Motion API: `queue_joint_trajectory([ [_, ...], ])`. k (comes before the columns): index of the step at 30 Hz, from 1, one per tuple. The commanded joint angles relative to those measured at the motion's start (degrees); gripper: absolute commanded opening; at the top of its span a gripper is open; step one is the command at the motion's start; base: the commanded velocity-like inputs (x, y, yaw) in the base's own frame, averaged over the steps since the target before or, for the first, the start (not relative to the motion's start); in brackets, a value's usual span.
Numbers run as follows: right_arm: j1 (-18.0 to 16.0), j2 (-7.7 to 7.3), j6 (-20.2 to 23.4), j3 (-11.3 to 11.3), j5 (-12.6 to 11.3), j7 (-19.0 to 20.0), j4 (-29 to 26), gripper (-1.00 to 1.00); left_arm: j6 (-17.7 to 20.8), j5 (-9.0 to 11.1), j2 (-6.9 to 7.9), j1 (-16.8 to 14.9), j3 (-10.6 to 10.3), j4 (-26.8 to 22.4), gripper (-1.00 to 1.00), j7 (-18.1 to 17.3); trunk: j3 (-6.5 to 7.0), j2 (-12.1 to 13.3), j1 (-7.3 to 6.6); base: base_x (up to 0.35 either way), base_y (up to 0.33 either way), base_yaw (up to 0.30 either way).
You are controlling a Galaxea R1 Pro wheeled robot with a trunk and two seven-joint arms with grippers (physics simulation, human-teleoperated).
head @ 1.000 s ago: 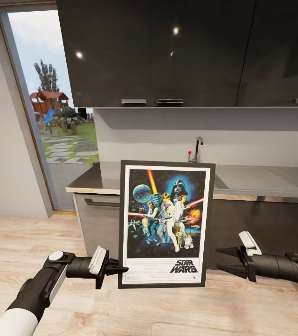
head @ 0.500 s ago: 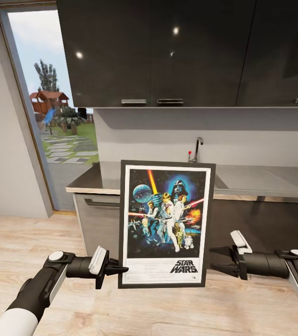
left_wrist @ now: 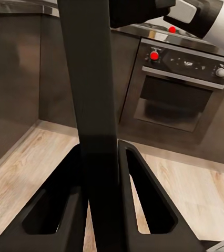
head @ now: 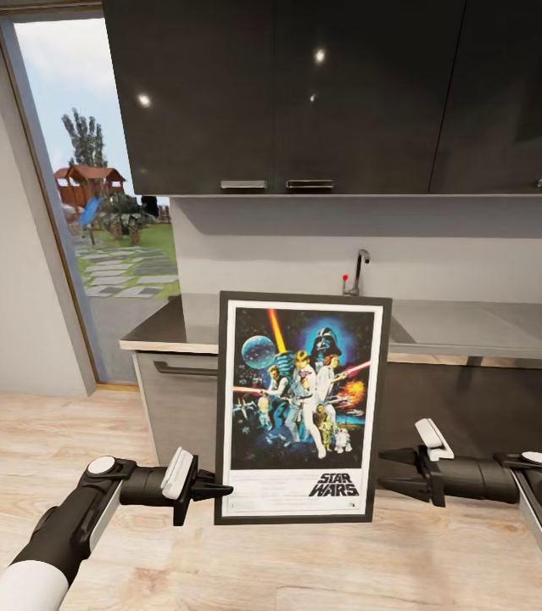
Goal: Pick up the poster from the kitchen countertop and hang it on one of the wall nails in the kitchen.
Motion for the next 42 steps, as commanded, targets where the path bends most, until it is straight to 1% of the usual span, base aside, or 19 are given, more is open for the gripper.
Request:
queue_joint_trajectory([
  [1, -0.04, -0.01, 0.58, 0.00, -0.09, 0.15, 0.01, 1.00, 0.17, 0.27, 0.12, -0.04, -0.20, 0.02, -1.00, -0.07, -0.07, -0.04, 0.00, 0.000, 0.000, 0.000],
  [17, -0.16, 0.00, 0.54, 0.01, -0.09, 0.15, 0.03, 1.00, 0.18, 0.27, 0.21, -0.04, -0.22, -0.04, -1.00, -0.07, -0.07, -0.04, 0.00, 0.000, 0.000, 0.000],
  [18, -0.18, 0.00, 0.54, 0.01, -0.09, 0.15, 0.03, 1.00, 0.19, 0.27, 0.21, -0.04, -0.37, -0.05, -1.00, -0.07, -0.07, -0.04, 0.00, 0.000, 0.000, 0.000],
  [21, -0.21, 0.10, 0.54, 0.01, -0.09, 0.15, 0.03, 1.00, 0.23, 0.27, 0.21, -0.04, -1.86, -0.05, -1.00, -0.07, -0.07, -0.04, 0.00, 0.000, 0.000, 0.000],
  [22, -0.21, 0.23, 0.54, 0.01, -0.09, 0.15, 0.03, 1.00, 0.24, 0.27, 0.21, -0.04, -2.86, -0.05, -1.00, -0.07, -0.07, -0.04, 0.00, 0.000, 0.000, 0.000],
  [25, -0.22, 0.37, 0.54, 0.01, -0.09, 0.15, 0.03, 1.00, 0.30, 0.29, 0.21, -0.04, -4.05, -0.05, -1.00, -0.07, -0.07, -0.04, 0.00, 0.000, 0.000, 0.000],
  [32, -0.29, 0.77, 0.50, 0.01, -0.09, 0.12, 0.03, 1.00, 0.34, 0.35, 0.30, -0.04, -4.73, -0.62, -1.00, -0.07, -0.07, -0.04, 0.00, 0.000, 0.000, 0.000],
  [36, -0.31, 1.07, 0.46, 0.01, -0.03, 0.13, 0.05, 1.00, 0.35, 0.38, 0.98, -0.04, -4.79, -0.84, -1.00, -0.07, -0.07, -0.04, 0.00, 0.000, 0.000, 0.000],
  [42, -0.31, 1.13, 0.45, 0.03, -0.01, 0.15, 0.10, 1.00, 0.35, 0.50, 1.82, -0.04, -4.79, -1.02, -1.00, -0.07, -0.07, -0.04, 0.00, 0.000, 0.000, 0.000],
])
